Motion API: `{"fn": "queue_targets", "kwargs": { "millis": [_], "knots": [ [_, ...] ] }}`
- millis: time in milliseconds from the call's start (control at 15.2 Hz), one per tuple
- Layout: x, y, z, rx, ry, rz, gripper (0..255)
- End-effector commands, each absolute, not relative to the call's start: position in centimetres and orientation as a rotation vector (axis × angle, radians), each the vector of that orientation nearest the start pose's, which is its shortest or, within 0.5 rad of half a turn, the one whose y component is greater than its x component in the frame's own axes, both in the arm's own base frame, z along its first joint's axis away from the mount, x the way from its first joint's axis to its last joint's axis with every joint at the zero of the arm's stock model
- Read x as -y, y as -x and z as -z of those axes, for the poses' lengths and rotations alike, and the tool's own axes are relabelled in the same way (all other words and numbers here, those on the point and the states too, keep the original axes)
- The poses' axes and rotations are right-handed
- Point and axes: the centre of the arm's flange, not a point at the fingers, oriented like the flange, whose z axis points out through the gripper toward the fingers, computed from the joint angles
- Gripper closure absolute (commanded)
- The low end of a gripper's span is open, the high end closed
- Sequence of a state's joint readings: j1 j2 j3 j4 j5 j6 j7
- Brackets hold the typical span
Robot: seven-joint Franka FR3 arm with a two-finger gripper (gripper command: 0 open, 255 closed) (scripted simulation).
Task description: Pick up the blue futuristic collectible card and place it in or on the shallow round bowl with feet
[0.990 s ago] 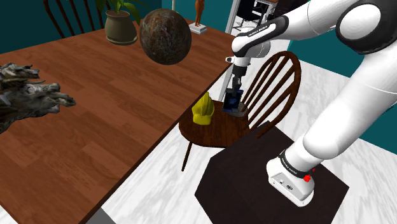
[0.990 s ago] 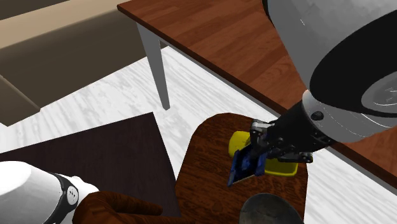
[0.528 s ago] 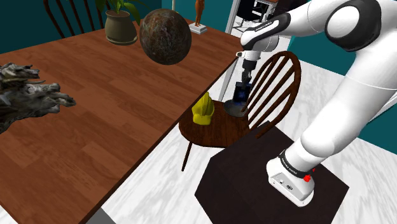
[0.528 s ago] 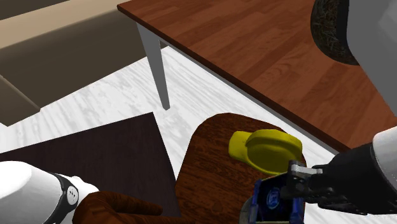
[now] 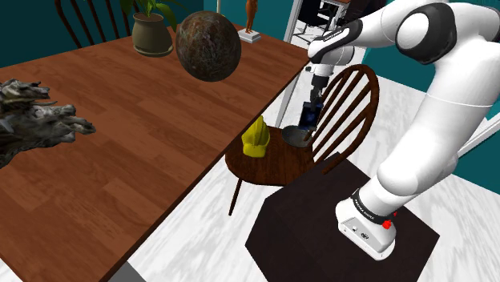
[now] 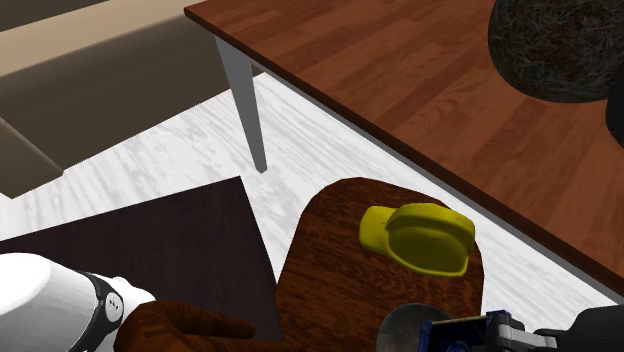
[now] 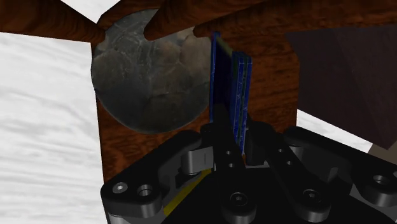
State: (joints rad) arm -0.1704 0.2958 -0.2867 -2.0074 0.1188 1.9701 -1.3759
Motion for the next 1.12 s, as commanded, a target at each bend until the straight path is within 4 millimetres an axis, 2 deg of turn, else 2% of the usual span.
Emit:
{"fn": "queue_targets", "kwargs": {
  "millis": [0,990,1056],
  "knots": [
    [23.9,-50.9,-28.1,1.187,2.61,-0.26,255],
    [23.9,-50.9,-20.1,1.187,2.61,-0.26,255],
    [23.9,-50.9,-20.1,1.187,2.61,-0.26,255]
  ]
}}
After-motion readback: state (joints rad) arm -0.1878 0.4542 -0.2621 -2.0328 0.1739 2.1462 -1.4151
